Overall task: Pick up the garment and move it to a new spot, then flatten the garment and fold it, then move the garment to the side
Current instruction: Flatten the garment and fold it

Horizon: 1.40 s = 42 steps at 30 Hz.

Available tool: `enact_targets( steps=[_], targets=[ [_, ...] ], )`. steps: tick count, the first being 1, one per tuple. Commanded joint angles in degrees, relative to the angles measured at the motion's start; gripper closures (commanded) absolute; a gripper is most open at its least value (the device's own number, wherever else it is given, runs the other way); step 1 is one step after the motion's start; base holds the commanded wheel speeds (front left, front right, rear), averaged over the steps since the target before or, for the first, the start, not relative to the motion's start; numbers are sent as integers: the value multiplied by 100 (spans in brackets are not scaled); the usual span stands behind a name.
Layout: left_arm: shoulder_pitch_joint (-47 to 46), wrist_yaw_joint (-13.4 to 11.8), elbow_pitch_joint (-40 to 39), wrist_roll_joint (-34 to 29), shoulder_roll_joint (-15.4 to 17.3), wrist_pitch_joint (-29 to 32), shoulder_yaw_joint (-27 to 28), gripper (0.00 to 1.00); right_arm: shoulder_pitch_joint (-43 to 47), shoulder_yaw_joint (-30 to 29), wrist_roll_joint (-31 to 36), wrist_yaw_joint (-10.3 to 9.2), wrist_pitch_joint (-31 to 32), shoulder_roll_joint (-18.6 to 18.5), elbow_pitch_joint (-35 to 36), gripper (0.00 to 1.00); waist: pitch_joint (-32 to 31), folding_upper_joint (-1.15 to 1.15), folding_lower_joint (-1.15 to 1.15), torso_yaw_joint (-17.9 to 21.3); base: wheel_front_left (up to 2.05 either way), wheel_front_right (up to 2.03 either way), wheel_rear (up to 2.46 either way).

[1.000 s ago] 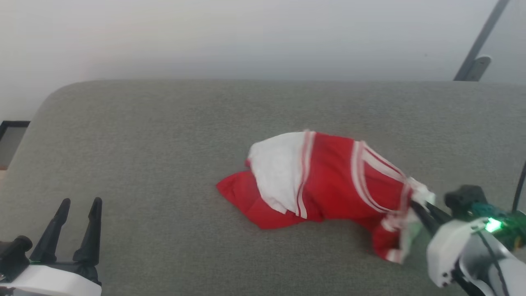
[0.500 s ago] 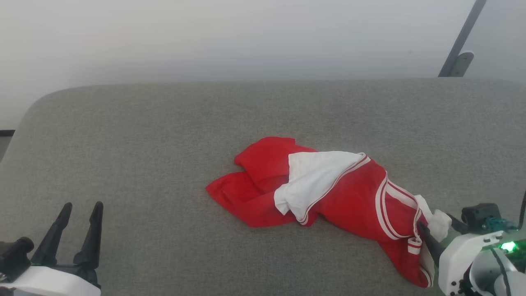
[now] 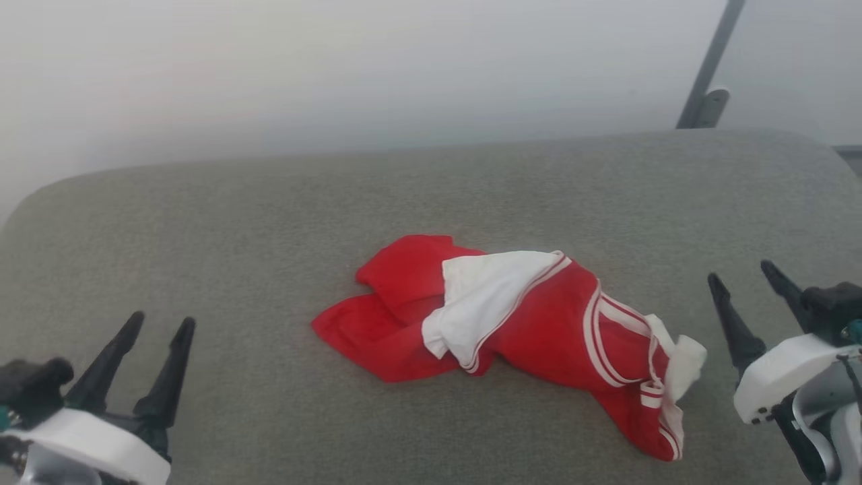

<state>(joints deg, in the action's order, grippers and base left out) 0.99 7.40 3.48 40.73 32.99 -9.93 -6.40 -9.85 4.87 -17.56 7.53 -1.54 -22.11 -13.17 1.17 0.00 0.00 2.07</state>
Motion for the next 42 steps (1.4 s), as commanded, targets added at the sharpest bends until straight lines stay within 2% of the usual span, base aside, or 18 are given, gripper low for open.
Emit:
enact_targets(
  steps=[1,8,17,31,36,42],
  targets=[
    [-78,9,-61,71,25,66,-25,0,-27,-46,95,-8,-82,80,18,0,-25,0,0,66,0,0,0],
    [-762,9,-618,346,367,1051,-495,0,-284,-611,989,-8,-749,741,93,0,86,0,0,435,0,0,0],
    [-1706,9,-857,602,641,1684,-1179,0,-629,-830,1628,-8,-1065,1461,-300,0,410,0,0,1025,0,0,0],
    [-2749,9,-603,1189,989,2411,-2662,0,-1134,-537,1862,-8,-1330,1815,-1075,0,858,0,0,1850,0,0,0],
    [-2964,9,-381,1432,1053,2750,-3092,0,-1203,-520,1849,-8,-1368,1867,-1212,0,939,0,0,1991,0,0,0],
    [-3083,9,-79,1610,1016,3064,-3359,0,-1230,-566,1880,-8,-1376,1898,-1222,0,1004,0,0,2021,0,0,0]
  ],
)
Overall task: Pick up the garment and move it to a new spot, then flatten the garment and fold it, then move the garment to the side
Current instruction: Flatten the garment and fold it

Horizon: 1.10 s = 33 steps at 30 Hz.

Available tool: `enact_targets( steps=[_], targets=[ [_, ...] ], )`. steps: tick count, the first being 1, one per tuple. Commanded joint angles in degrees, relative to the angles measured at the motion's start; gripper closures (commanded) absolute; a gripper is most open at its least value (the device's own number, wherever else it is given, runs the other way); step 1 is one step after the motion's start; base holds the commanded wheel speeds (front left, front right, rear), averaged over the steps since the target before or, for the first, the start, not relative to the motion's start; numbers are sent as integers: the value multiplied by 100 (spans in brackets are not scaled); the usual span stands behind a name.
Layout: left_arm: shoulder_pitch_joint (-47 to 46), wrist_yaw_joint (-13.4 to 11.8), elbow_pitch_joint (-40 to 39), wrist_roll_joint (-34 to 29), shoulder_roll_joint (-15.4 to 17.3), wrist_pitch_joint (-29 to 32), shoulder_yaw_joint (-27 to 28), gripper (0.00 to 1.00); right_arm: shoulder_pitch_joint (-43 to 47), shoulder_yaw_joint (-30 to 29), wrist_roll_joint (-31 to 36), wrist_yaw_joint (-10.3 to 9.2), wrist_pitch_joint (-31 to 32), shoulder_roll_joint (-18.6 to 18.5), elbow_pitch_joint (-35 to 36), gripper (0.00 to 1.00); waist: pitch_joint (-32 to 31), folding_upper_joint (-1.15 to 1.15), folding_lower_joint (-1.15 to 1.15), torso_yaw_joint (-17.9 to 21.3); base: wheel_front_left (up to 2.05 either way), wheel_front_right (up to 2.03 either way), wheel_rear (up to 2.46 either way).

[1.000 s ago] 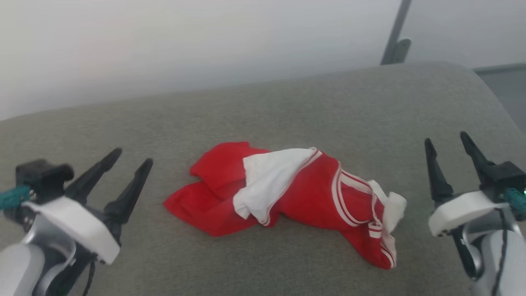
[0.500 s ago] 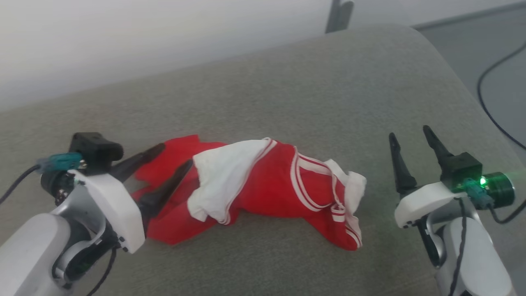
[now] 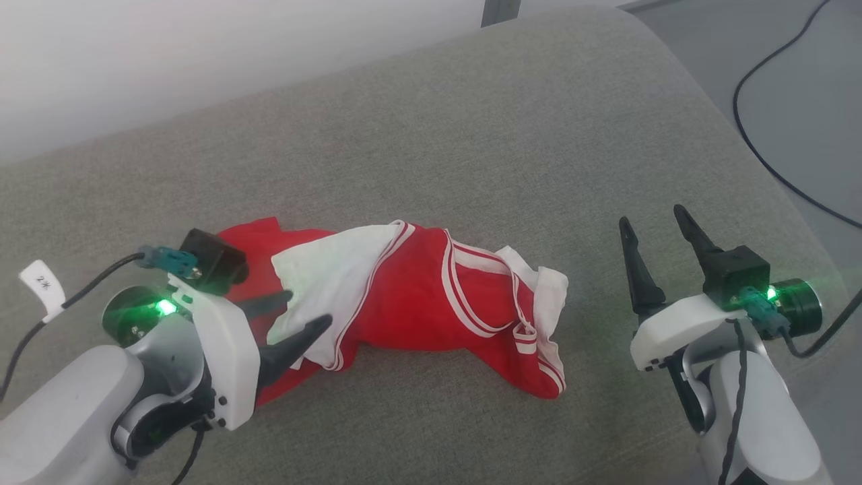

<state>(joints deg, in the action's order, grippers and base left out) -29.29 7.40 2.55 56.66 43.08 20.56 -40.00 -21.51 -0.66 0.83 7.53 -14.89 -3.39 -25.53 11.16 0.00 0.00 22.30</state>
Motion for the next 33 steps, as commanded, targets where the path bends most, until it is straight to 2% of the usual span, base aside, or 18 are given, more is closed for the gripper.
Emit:
enact_targets(
  steps=[1,5,6,7,8,15,21,33],
  targets=[
    [-69,9,97,17,15,90,-40,0,-59,-20,42,-8,-42,26,25,0,16,0,0,-6,0,0,0],
    [-159,4,344,33,-67,287,-190,0,-54,-46,48,-8,-41,40,59,0,54,0,0,-47,0,0,0],
    [-193,4,393,41,-90,308,-197,20,-59,-49,53,-8,-41,42,66,0,63,0,0,-59,0,0,0],
    [-224,2,448,85,-118,346,-193,85,-67,-56,61,-8,-41,44,77,0,75,0,0,-72,0,0,0],
    [-248,2,489,104,-132,360,-197,100,-76,-64,66,-8,-42,48,86,0,87,0,0,-88,0,0,0],
    [-373,-20,566,193,-118,241,-74,100,0,-201,142,-8,-42,52,153,0,80,0,0,-301,0,0,0],
    [-207,-216,496,388,1,-5,240,100,87,-358,262,-8,-42,51,174,0,-8,0,0,-574,0,0,0],
    [925,-678,289,852,647,-831,947,100,239,-457,391,-8,-42,-60,-10,0,-254,0,0,-1261,0,0,0]
  ],
)
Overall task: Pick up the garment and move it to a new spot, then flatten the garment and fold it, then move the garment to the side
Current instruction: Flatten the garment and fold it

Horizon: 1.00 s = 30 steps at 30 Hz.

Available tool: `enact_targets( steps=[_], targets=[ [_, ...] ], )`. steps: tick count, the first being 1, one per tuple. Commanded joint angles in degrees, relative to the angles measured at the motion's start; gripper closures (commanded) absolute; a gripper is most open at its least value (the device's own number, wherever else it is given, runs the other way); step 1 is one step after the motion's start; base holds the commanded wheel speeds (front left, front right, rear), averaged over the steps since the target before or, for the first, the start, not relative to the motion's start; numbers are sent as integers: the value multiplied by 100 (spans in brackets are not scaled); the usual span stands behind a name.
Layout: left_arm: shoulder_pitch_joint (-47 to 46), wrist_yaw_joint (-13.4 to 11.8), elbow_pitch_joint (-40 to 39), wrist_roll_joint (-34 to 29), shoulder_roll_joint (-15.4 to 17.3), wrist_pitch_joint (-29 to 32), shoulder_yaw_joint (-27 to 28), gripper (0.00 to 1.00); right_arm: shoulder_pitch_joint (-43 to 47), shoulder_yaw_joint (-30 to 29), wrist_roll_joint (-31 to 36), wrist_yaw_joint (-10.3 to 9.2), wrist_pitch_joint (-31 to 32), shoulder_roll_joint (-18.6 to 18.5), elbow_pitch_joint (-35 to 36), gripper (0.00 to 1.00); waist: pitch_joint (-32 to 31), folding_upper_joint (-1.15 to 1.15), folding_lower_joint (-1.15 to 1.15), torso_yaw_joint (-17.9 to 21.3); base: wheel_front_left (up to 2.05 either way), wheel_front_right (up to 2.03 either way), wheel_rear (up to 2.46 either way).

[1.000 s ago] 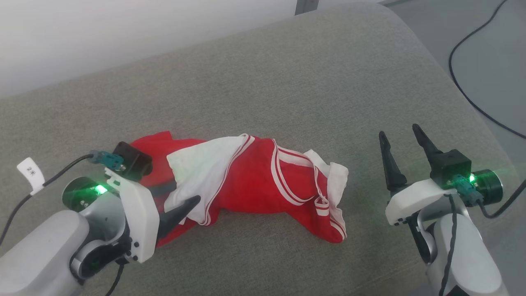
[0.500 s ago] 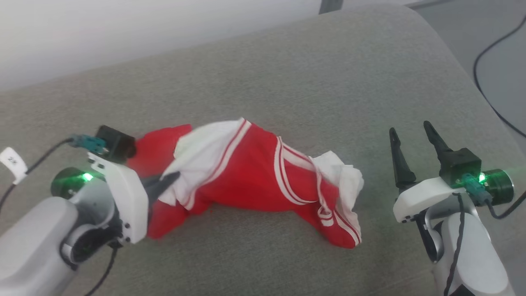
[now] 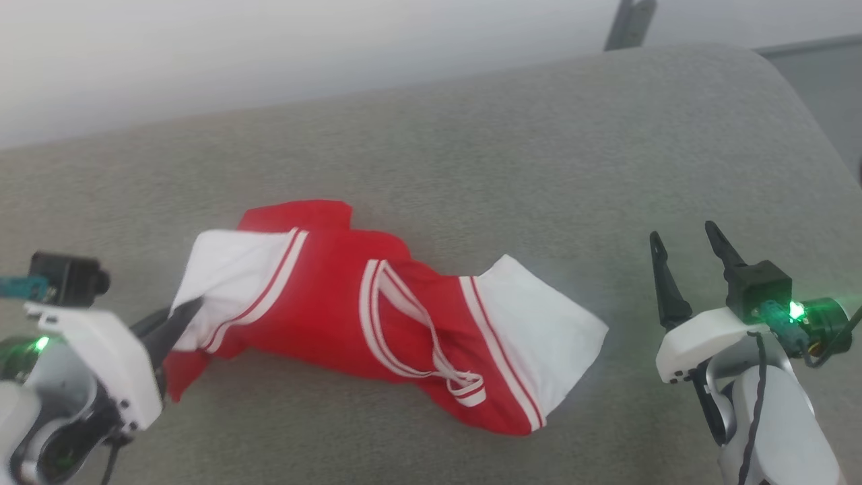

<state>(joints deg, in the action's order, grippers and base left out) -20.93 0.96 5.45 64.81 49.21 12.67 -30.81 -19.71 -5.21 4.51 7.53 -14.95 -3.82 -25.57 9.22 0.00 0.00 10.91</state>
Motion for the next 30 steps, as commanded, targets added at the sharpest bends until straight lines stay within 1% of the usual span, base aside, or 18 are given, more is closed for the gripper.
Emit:
enact_targets(
  steps=[1,3,6,11,12,13,14,15,16,17,19,24,30],
  targets=[
    [204,-51,17,55,88,-107,58,100,66,-4,29,-8,-37,-20,-17,0,-71,0,0,-180,0,0,0],
    [392,-71,84,68,152,-244,99,100,60,-10,35,-8,-37,-68,-55,0,-85,0,0,-299,0,0,0],
    [588,21,231,48,161,-406,78,100,28,-1,5,-8,-37,-94,-102,0,-90,0,0,-459,0,0,0],
    [645,169,527,-21,19,-515,-28,99,-31,22,3,-8,-37,-109,-151,0,-100,0,0,-617,0,0,0],
    [628,207,605,1,-47,-525,-57,88,-33,28,17,-8,-37,-105,-161,0,-103,0,0,-647,0,0,0],
    [596,254,691,20,-101,-543,-80,73,-41,34,14,-8,-37,-102,-169,0,-106,0,0,-671,0,0,0],
    [552,291,757,5,-138,-560,-103,56,-47,33,4,-8,-37,-105,-177,0,-109,0,0,-696,0,0,0],
    [511,324,819,-20,-176,-582,-124,27,-56,44,-3,-8,-37,-112,-186,0,-112,0,0,-714,0,0,0],
    [478,358,875,-36,-207,-575,-151,17,-64,41,-11,-8,-37,-121,-192,0,-117,0,0,-731,0,0,0],
    [454,389,923,-52,-233,-564,-186,0,-67,41,-22,-8,-37,-132,-201,0,-121,0,0,-746,0,0,0],
    [343,465,968,-78,-237,-498,-236,0,-73,50,-33,-8,-37,-138,-218,0,-141,0,0,-773,0,0,0],
    [209,491,833,-66,-117,-326,-260,0,-61,72,-62,-8,-37,-150,-207,0,-158,0,0,-764,0,0,0],
    [58,355,503,-46,55,-31,-244,0,22,121,-76,-8,-37,-140,-207,0,-206,0,0,-716,0,0,0]
  ],
)
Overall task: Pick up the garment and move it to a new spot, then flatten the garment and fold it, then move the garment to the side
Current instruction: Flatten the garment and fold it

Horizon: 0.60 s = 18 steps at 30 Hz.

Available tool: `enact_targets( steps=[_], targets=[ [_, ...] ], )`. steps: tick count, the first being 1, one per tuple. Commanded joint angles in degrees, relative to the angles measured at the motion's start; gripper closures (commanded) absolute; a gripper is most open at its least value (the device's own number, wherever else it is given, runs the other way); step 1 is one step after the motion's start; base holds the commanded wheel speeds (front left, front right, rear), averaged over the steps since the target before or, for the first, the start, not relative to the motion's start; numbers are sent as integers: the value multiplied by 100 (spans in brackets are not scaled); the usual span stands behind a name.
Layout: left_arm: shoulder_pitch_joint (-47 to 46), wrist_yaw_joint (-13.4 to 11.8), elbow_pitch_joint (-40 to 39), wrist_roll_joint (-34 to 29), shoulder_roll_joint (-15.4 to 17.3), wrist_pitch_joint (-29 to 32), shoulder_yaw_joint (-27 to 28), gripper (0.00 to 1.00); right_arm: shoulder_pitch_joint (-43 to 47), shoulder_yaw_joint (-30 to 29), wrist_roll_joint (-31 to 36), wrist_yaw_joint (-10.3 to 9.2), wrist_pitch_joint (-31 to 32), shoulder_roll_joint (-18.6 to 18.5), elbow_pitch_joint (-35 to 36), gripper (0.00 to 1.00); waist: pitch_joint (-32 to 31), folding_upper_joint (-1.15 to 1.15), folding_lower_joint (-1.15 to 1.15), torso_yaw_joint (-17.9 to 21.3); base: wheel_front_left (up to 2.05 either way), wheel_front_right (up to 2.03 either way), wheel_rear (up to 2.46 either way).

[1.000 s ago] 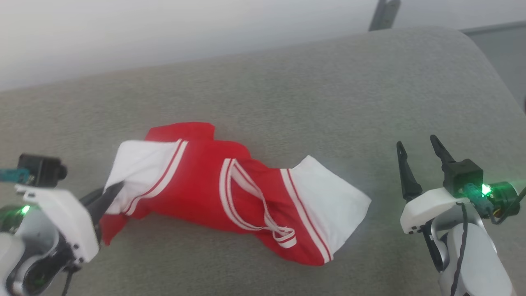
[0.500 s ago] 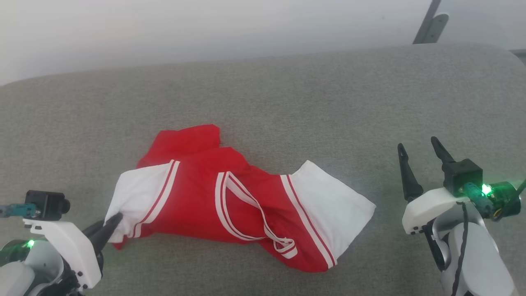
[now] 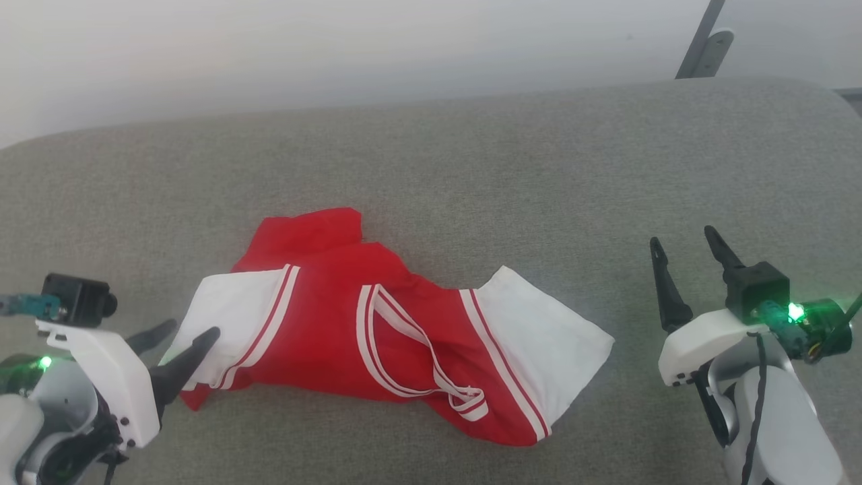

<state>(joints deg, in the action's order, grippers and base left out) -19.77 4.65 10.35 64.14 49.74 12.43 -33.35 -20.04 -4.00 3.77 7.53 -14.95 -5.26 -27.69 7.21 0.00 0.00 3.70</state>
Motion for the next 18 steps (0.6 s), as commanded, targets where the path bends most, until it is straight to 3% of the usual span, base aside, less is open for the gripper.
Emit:
enact_targets(
  steps=[1,9,18],
  targets=[
    [-84,-38,-47,30,22,41,15,0,68,12,3,-8,-37,14,8,0,-18,0,0,18,0,0,0],
    [-434,-176,-339,-9,178,545,-25,0,34,120,-28,-8,-37,29,-22,0,-80,0,0,133,0,0,0],
    [-1085,-101,-195,-309,64,1222,-341,0,-78,283,-100,-8,-37,35,-42,0,1,0,0,359,0,0,0]
  ],
)
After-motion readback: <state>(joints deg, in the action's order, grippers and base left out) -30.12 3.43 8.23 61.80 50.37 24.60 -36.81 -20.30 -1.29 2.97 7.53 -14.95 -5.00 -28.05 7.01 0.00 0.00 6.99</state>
